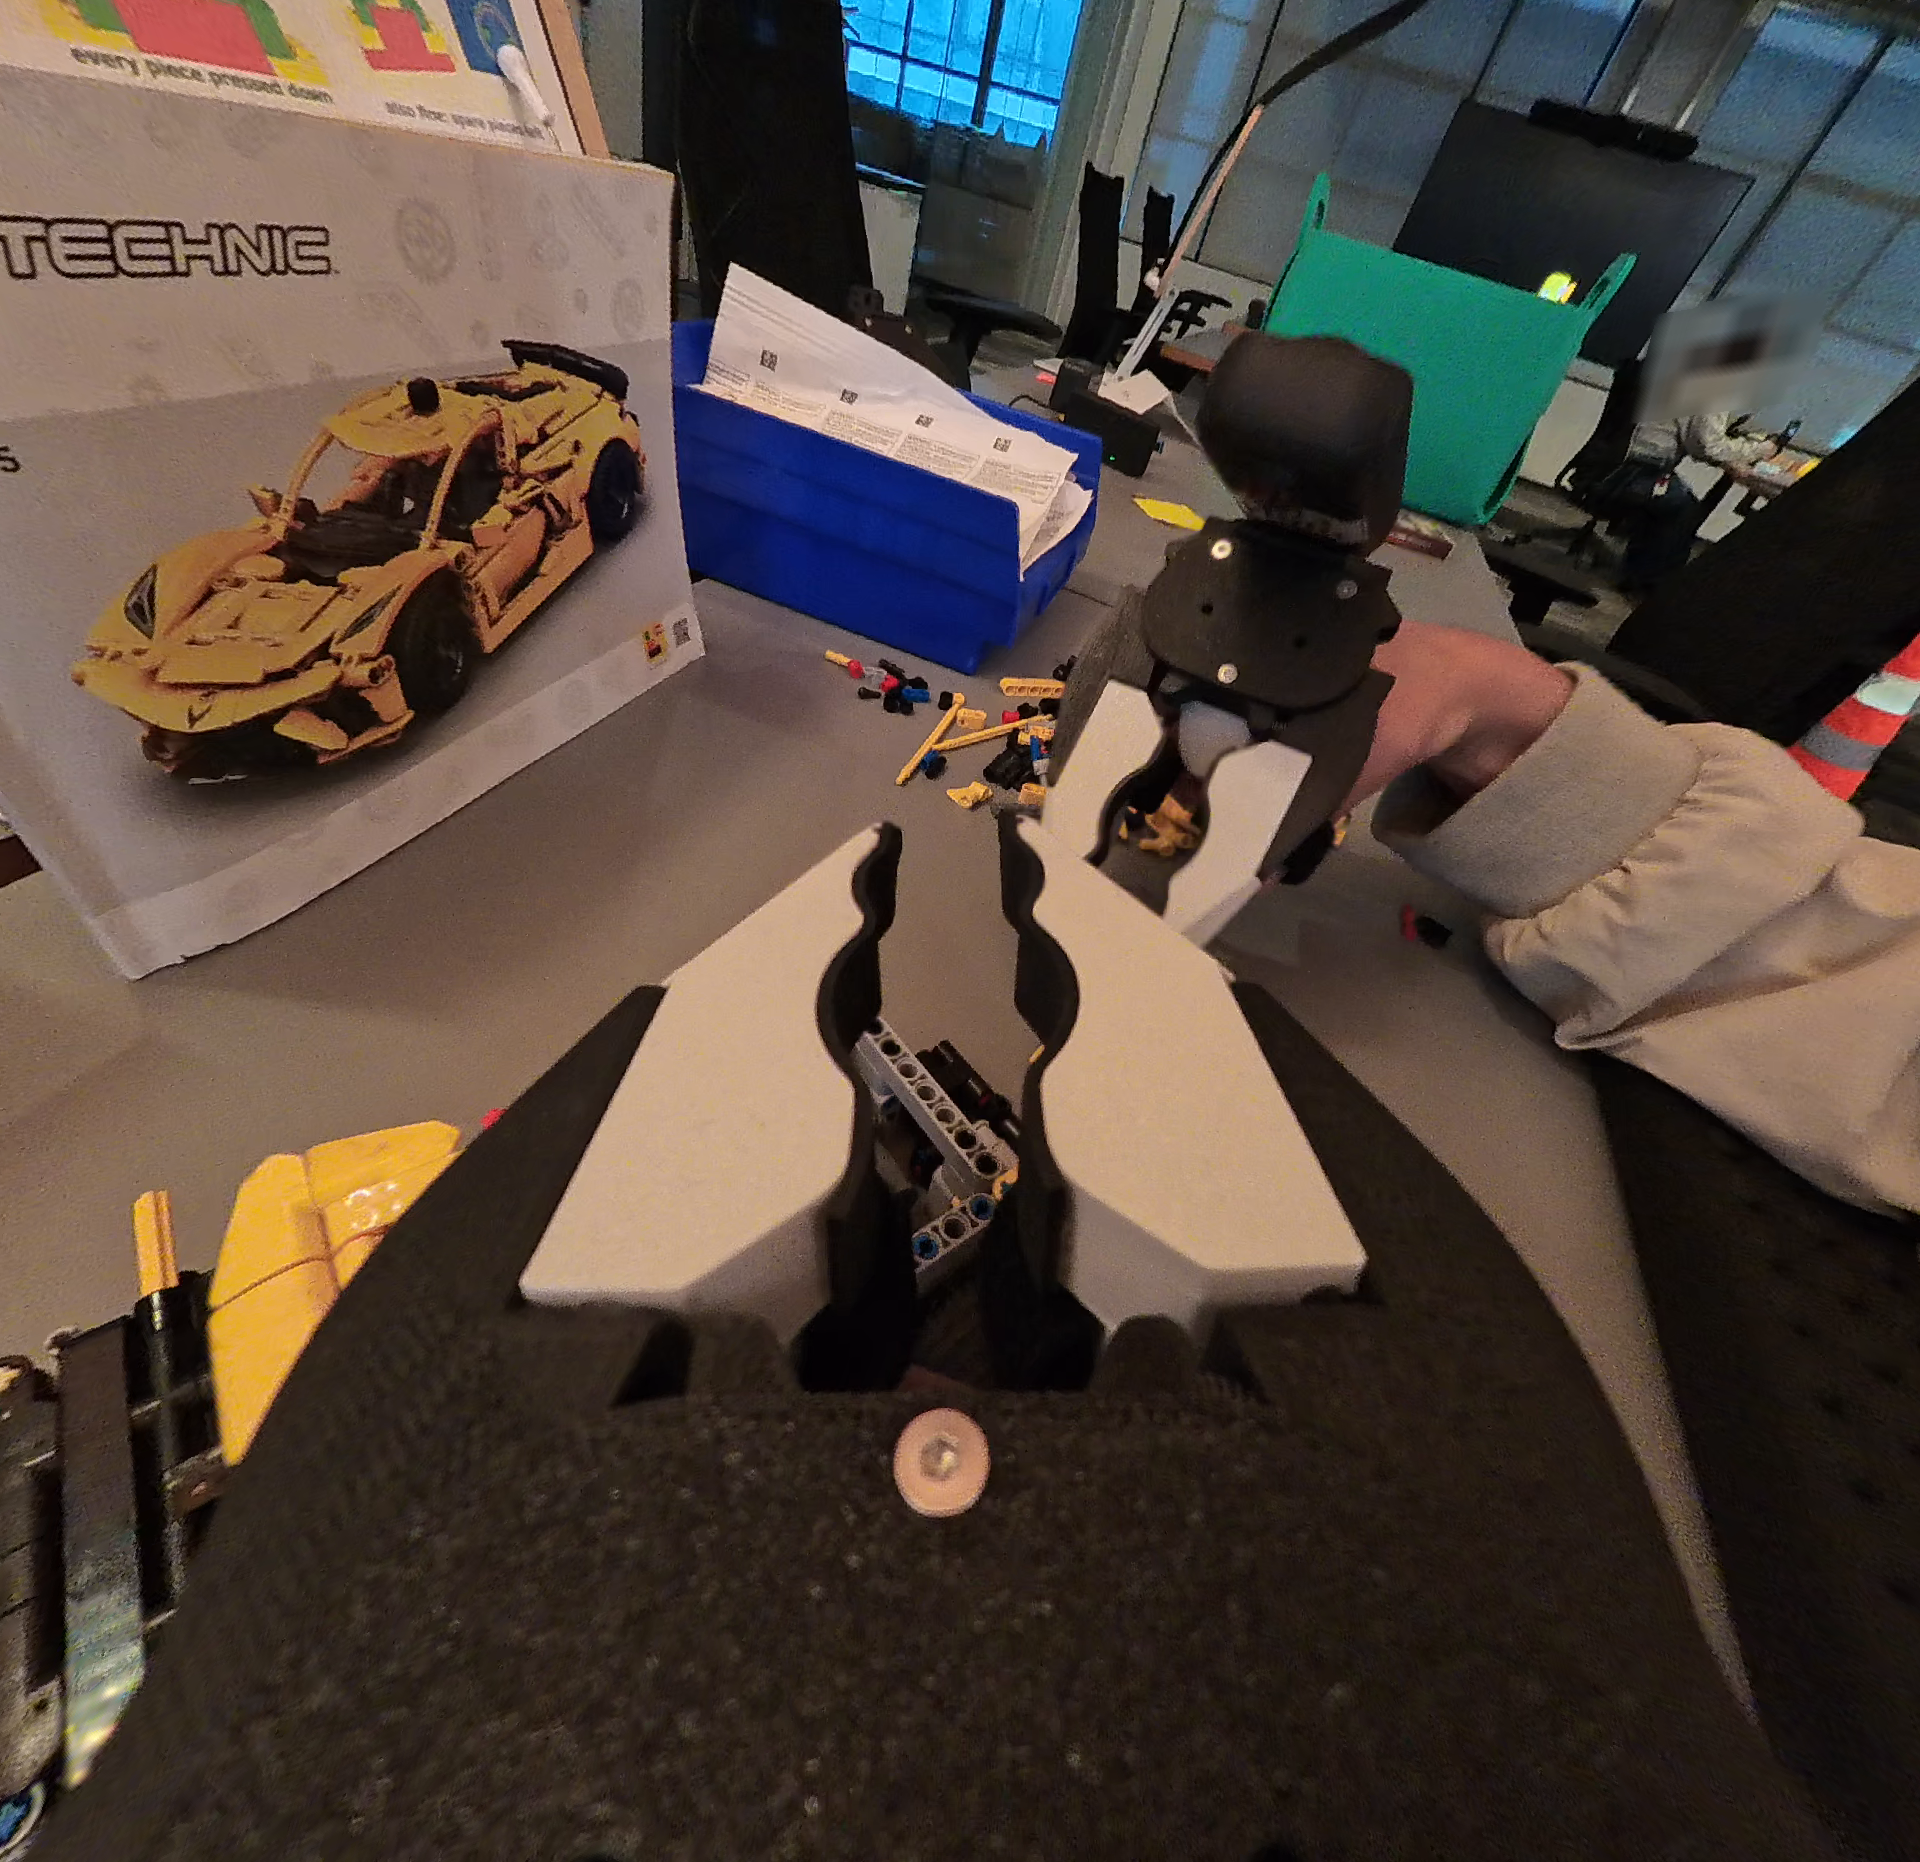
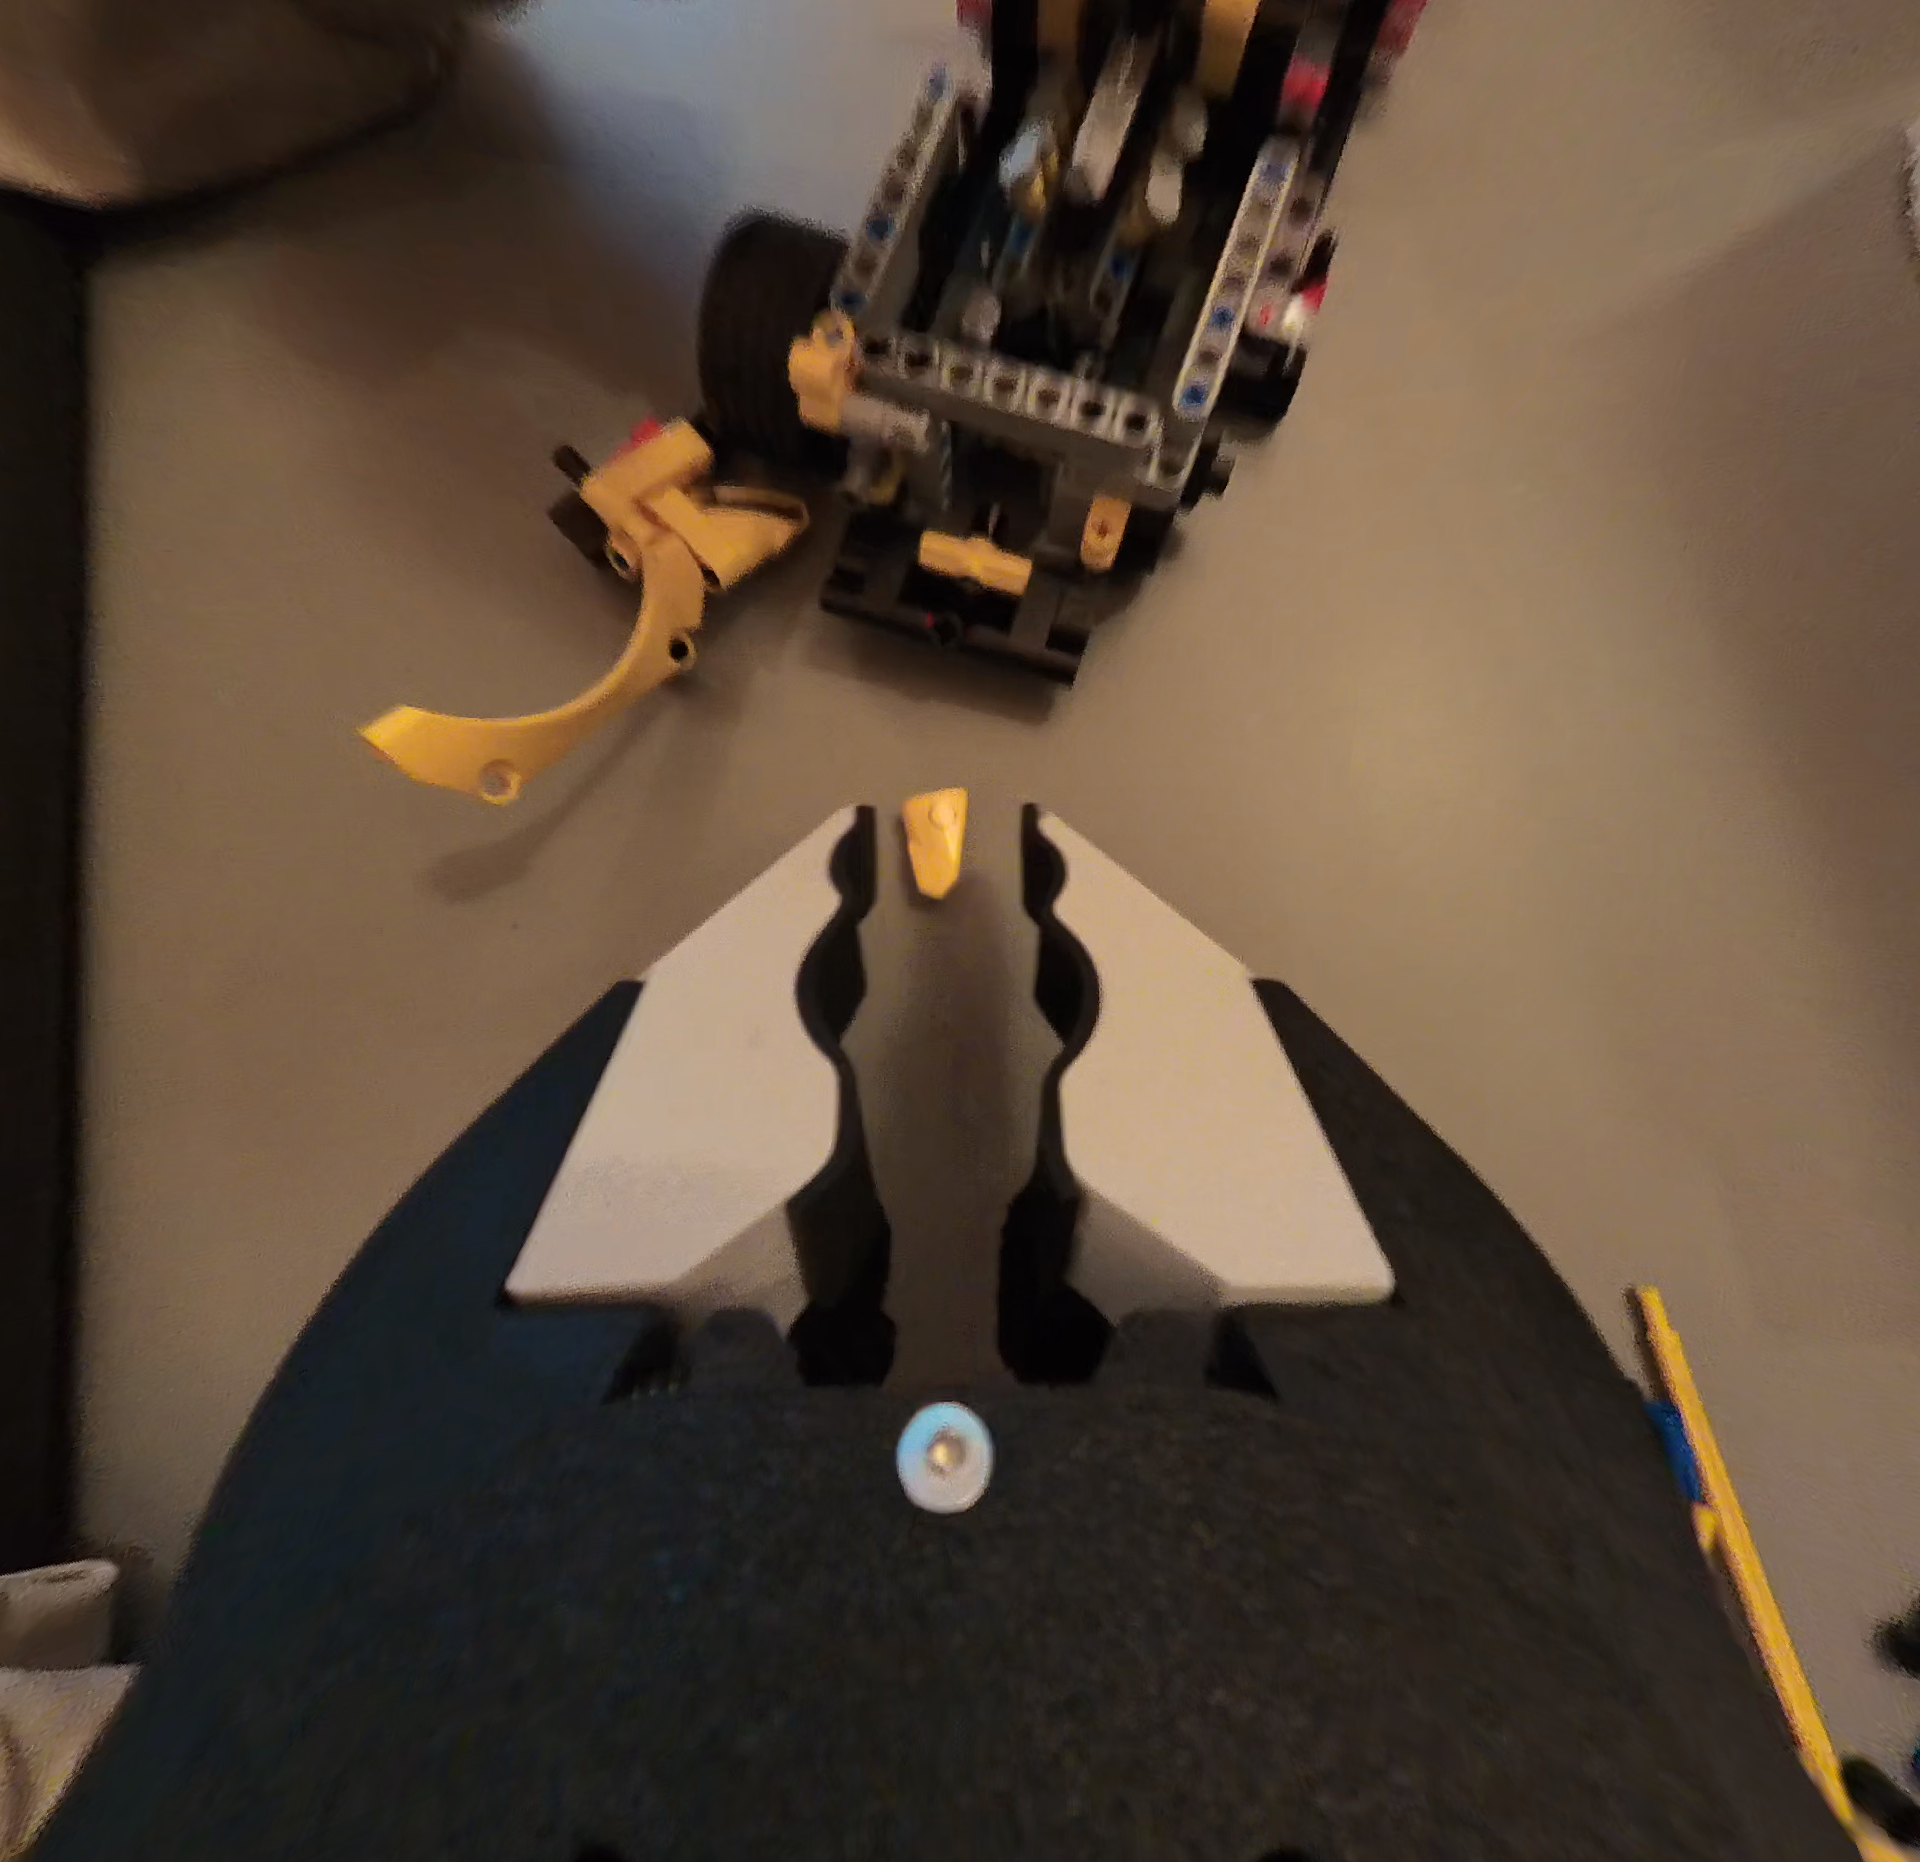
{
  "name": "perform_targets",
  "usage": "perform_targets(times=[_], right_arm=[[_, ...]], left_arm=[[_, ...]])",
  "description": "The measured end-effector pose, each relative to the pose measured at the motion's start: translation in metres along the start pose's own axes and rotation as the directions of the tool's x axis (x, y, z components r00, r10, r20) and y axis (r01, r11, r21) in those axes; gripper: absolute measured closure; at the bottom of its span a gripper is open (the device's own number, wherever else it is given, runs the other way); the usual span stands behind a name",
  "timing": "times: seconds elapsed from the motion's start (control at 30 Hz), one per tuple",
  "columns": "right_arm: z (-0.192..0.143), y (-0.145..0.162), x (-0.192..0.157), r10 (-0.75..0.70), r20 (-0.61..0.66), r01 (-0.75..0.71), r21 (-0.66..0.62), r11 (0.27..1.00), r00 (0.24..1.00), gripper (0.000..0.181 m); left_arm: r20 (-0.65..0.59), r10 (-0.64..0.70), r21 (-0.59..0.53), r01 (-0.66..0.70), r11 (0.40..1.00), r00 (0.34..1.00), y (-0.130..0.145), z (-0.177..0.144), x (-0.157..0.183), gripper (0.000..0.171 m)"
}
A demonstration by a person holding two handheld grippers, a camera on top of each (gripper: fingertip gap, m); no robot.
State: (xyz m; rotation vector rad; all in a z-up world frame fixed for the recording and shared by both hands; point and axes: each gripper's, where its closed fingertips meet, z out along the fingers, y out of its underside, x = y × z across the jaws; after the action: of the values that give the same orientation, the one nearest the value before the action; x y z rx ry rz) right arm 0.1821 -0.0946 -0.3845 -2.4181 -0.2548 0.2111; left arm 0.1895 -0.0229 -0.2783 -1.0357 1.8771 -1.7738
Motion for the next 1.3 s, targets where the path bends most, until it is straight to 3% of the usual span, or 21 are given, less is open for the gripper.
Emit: perform_targets(times=[0.07, 0.17, 0.23, 0.3, 0.33, 0.37, 0.4, 0.43, 0.5, 0.6, 0.7, 0.8, 0.87, 0.9, 0.93, 0.97, 1.0, 1.03, 1.17, 1.23, 1.3], right_arm=[[0.012, 0.012, -0.005, -0.017, 0.004, 0.017, -0.108, 0.994, 1.0, 0.153], [0.02, 0.011, -0.007, -0.064, 0.012, 0.065, -0.125, 0.99, 0.998, 0.169], [0.019, 0.012, -0.005, -0.041, 0.016, 0.043, -0.13, 0.991, 0.999, 0.17], [0.01, 0.001, -0.012, 0.053, 0.107, -0.049, -0.039, 0.998, 0.993, 0.17], [-0.002, -0.02, -0.019, 0.086, 0.203, -0.109, 0.102, 0.989, 0.975, 0.17], [-0.023, -0.049, -0.028, 0.074, 0.323, -0.174, 0.293, 0.94, 0.943, 0.17], [-0.057, -0.08, -0.038, 0.0, 0.455, -0.252, 0.494, 0.832, 0.89, 0.17], [-0.099, -0.104, -0.043, -0.1, 0.56, -0.356, 0.645, 0.676, 0.823, 0.17], [-0.171, -0.118, -0.04, -0.304, 0.661, -0.541, 0.742, 0.396, 0.686, 0.171], [-0.201, -0.111, -0.035, -0.41, 0.664, -0.618, 0.742, 0.26, 0.625, 0.171], [-0.217, -0.107, -0.034, -0.462, 0.649, -0.643, 0.74, 0.198, 0.605, 0.171], [-0.213, -0.108, -0.036, -0.409, 0.647, -0.602, 0.758, 0.252, 0.643, 0.171], [-0.198, -0.104, -0.029, -0.207, 0.631, -0.527, 0.754, 0.392, 0.748, 0.171], [-0.178, -0.09, -0.021, -0.03, 0.538, -0.443, 0.723, 0.53, 0.842, 0.17], [-0.156, -0.062, -0.001, 0.164, 0.331, -0.35, 0.645, 0.68, 0.929, 0.17], [-0.145, -0.022, 0.021, 0.312, 0.074, -0.304, 0.522, 0.797, 0.947, 0.17], [-0.144, 0.02, 0.037, 0.423, -0.131, -0.345, 0.394, 0.852, 0.897, 0.17], [-0.149, 0.054, 0.042, 0.48, -0.252, -0.406, 0.296, 0.865, 0.84, 0.17], [-0.169, 0.113, 0.051, 0.586, -0.378, -0.553, 0.205, 0.808, 0.716, 0.169], [-0.172, 0.142, 0.056, 0.546, -0.488, -0.574, 0.107, 0.812, 0.681, 0.153], [-0.17, 0.147, 0.039, 0.521, -0.478, -0.556, 0.078, 0.827, 0.707, 0.152]], left_arm=[[-0.007, 0.001, 0.0, -0.001, 1.0, 1.0, 0.001, 0.001, 0.002, 0.153], [-0.011, -0.009, 0.006, 0.009, 1.0, 1.0, 0.0, 0.0, 0.003, 0.153], [-0.009, -0.014, 0.01, 0.014, 1.0, 1.0, -0.001, -0.001, 0.002, 0.153], [-0.004, -0.023, 0.02, 0.023, 1.0, 1.0, -0.003, -0.002, -0.001, 0.153], [-0.005, -0.032, 0.03, 0.032, 0.999, 0.999, -0.004, -0.003, -0.001, 0.153], [-0.009, -0.044, 0.039, 0.044, 0.998, 0.999, -0.006, -0.005, -0.002, 0.153], [-0.017, -0.059, 0.051, 0.059, 0.997, 0.998, -0.008, -0.006, -0.002, 0.153], [-0.024, -0.076, 0.068, 0.078, 0.995, 0.997, -0.012, -0.008, -0.003, 0.153], [-0.048, -0.113, 0.099, 0.118, 0.988, 0.992, -0.017, -0.011, -0.002, 0.154], [-0.064, -0.147, 0.119, 0.154, 0.981, 0.987, -0.021, -0.014, -0.004, 0.154], [-0.056, -0.141, 0.118, 0.146, 0.982, 0.988, -0.02, -0.014, -0.006, 0.153], [-0.05, -0.131, 0.101, 0.135, 0.986, 0.99, -0.017, -0.013, -0.006, 0.153], [-0.018, -0.096, 0.071, 0.097, 0.993, 0.995, -0.013, -0.013, -0.01, 0.153], [0.001, -0.072, 0.052, 0.072, 0.996, 0.997, -0.01, -0.013, -0.012, 0.154], [0.018, -0.05, 0.032, 0.05, 0.998, 0.999, -0.007, -0.014, -0.015, 0.153], [0.033, -0.034, 0.018, 0.034, 0.999, 0.999, -0.005, -0.014, -0.017, 0.154], [0.039, -0.027, 0.012, 0.026, 1.0, 0.999, -0.005, -0.015, -0.017, 0.154], [0.037, -0.026, 0.008, 0.026, 1.0, 0.999, -0.005, -0.015, -0.017, 0.154], [0.035, -0.035, -0.001, 0.036, 0.999, 0.999, -0.001, -0.012, -0.019, 0.154], [0.025, -0.053, -0.009, 0.053, 0.999, 0.998, 0.002, -0.01, -0.019, 0.154], [0.021, -0.06, -0.01, 0.06, 0.998, 0.998, 0.004, -0.009, -0.019, 0.154]])
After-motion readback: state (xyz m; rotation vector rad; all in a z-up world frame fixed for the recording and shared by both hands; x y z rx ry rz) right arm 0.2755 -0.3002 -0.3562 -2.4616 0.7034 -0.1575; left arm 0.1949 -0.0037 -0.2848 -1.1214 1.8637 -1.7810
